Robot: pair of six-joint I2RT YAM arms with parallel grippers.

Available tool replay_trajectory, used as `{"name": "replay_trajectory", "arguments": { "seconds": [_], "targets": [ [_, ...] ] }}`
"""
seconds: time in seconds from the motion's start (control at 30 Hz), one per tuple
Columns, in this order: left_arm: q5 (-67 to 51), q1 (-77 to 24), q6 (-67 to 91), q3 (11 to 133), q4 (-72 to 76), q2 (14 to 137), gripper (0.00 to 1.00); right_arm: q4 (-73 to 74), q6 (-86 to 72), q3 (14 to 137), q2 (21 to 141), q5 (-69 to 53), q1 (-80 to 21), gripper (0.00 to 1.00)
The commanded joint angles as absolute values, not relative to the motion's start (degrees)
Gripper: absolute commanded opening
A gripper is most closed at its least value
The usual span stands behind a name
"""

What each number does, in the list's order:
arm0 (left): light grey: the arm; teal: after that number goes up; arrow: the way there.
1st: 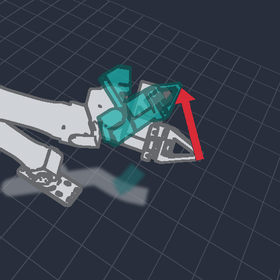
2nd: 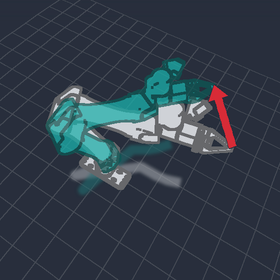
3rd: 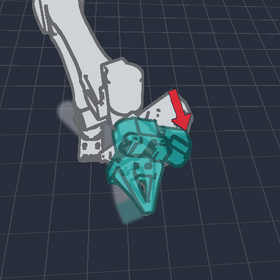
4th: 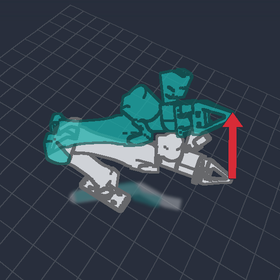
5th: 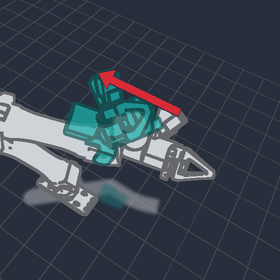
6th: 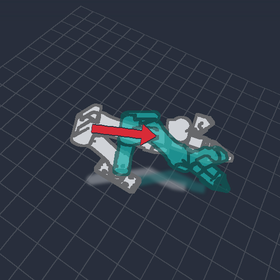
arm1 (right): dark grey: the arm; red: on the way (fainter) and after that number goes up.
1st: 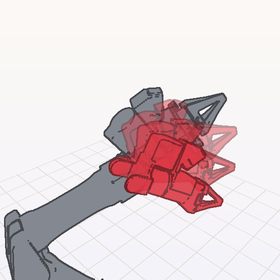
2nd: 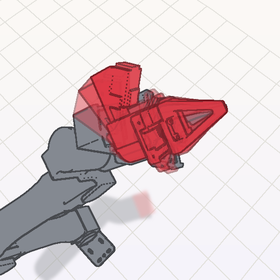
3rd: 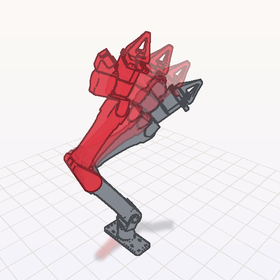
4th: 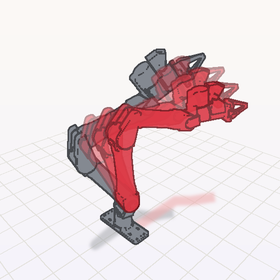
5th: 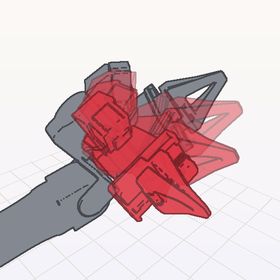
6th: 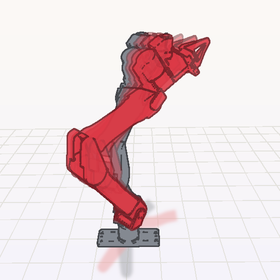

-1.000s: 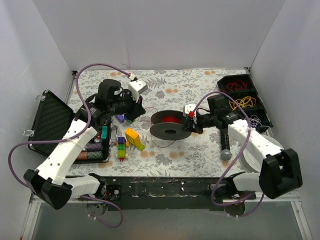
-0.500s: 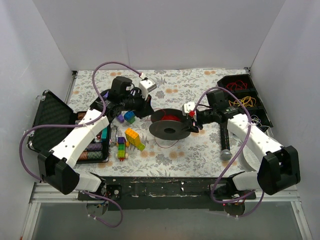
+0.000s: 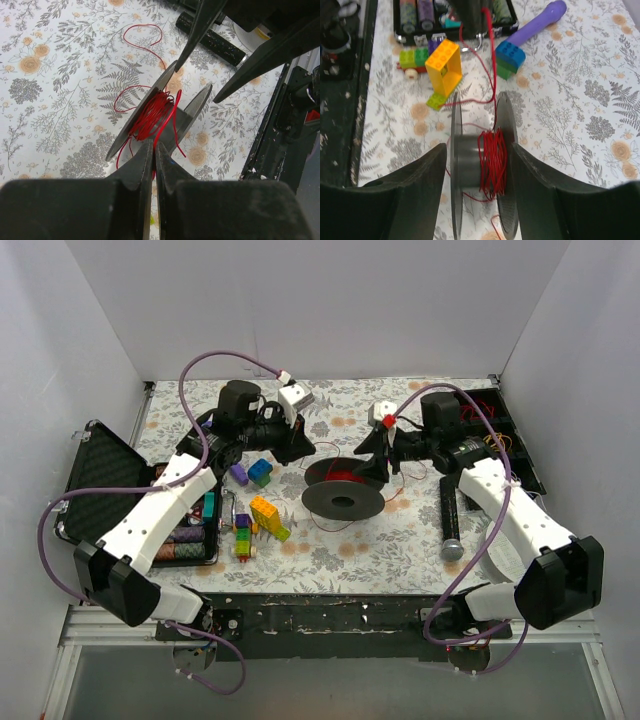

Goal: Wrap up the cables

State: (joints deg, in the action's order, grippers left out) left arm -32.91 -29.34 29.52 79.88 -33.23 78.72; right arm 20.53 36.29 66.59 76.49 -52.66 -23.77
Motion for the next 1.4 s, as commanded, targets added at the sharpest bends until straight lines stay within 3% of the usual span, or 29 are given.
{"name": "replay_trajectory", "arguments": {
  "seconds": [0.0, 0.17, 0.37, 0.5, 0.77, 0.9, 0.97, 1.0, 1.03, 1.23, 1.37],
  "targets": [
    [-34.5, -29.2, 30.8, 82.5, -31.0, 79.9, 0.0, 3.4, 3.6, 67.6, 77.2, -53.8, -23.4, 0.61],
    [-34.3, -29.2, 33.3, 84.5, -29.9, 80.2, 0.0, -11.3, -13.9, 59.3, 73.8, -44.5, -25.6, 0.61],
    [-34.2, -29.3, 35.2, 85.9, -29.1, 80.7, 0.0, -20.5, -22.3, 51.7, 71.1, -35.7, -28.5, 0.62],
    [-34.5, -29.2, 35.4, 86.0, -29.1, 80.8, 0.0, -30.1, -26.2, 48.9, 72.2, -37.0, -28.9, 0.62],
    [-34.3, -29.1, 35.3, 86.7, -29.4, 80.2, 0.0, -31.8, -26.7, 50.3, 76.5, -36.4, -30.0, 0.54],
    [-34.3, -29.1, 35.1, 86.8, -29.8, 80.0, 0.0, -32.5, -27.5, 49.4, 78.0, -36.5, -30.0, 0.42],
    [-34.3, -29.1, 35.0, 86.9, -30.1, 79.9, 0.0, -33.2, -27.8, 49.0, 78.0, -36.6, -30.0, 0.21],
    [-33.8, -29.0, 34.7, 86.9, -30.3, 79.8, 0.0, -32.9, -27.6, 49.1, 77.7, -36.5, -30.0, 0.07],
    [-33.1, -28.9, 34.2, 86.9, -30.8, 79.6, 0.0, -31.7, -26.5, 49.5, 77.3, -36.0, -29.9, 0.01],
    [-20.1, -27.9, 24.9, 84.6, -37.2, 77.4, 0.0, -3.6, -6.6, 57.1, 72.3, -22.8, -29.8, 0.01],
    [-18.5, -27.9, 14.8, 79.2, -42.1, 76.3, 0.0, 12.8, 8.1, 63.2, 72.8, -15.7, -30.2, 0.01]
  ]
}}
